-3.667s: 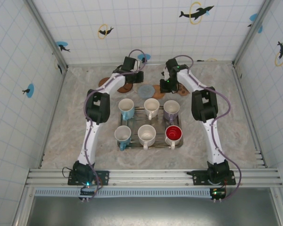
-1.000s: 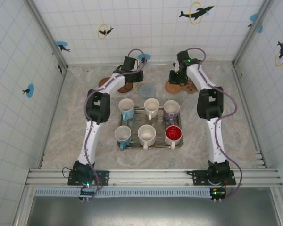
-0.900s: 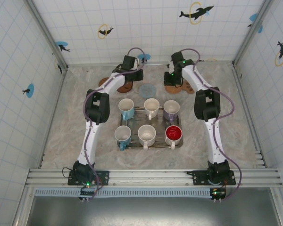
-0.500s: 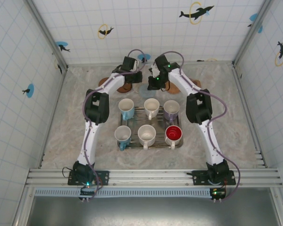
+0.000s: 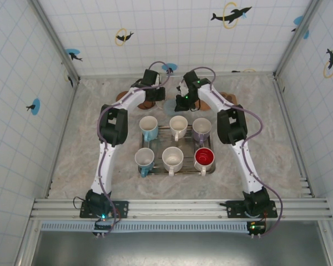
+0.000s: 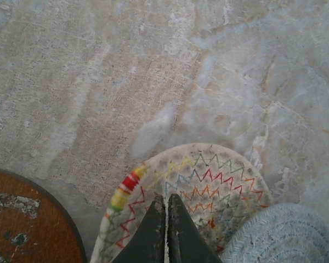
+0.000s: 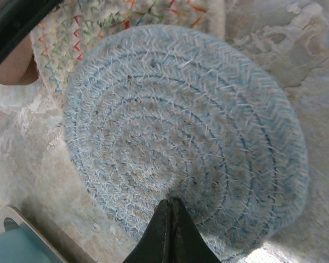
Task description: Place the cup by the coaster
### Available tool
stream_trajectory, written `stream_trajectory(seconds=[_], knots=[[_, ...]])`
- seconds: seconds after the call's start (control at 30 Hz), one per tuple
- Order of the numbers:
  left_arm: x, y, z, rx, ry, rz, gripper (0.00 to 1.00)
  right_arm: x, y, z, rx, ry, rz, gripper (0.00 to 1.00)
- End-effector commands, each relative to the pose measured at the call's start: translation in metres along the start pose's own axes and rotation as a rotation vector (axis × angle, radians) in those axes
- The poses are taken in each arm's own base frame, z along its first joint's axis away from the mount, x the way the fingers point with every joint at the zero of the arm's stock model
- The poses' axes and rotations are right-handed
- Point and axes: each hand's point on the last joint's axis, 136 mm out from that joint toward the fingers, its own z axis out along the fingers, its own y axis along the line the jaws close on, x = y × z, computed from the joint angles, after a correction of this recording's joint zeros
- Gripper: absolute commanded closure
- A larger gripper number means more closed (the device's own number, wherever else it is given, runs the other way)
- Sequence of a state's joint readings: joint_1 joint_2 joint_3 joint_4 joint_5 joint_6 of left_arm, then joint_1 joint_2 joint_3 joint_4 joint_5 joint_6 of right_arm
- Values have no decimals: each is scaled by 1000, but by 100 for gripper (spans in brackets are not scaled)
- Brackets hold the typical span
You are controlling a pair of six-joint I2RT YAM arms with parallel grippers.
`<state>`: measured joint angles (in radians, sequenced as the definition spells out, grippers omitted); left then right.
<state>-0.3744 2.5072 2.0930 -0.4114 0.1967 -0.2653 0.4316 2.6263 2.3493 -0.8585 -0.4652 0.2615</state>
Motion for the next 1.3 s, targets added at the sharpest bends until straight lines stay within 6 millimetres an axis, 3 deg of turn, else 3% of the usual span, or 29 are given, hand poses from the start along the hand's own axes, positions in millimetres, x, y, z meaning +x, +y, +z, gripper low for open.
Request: stream_trajectory(seconds=[0.0, 0.5, 0.73, 1.27], knots=[[15, 19, 11, -21, 39, -27, 93, 4, -20, 2, 40, 24, 32, 94], [27, 31, 17, -29, 68, -48, 96, -5, -59, -25, 103, -16, 96, 95], [27, 32, 15, -33, 64, -42, 96, -18, -77, -34, 131, -69, 124, 96], [23, 28, 6, -12, 39, -44, 96, -47, -91, -39, 114, -164, 168, 97]])
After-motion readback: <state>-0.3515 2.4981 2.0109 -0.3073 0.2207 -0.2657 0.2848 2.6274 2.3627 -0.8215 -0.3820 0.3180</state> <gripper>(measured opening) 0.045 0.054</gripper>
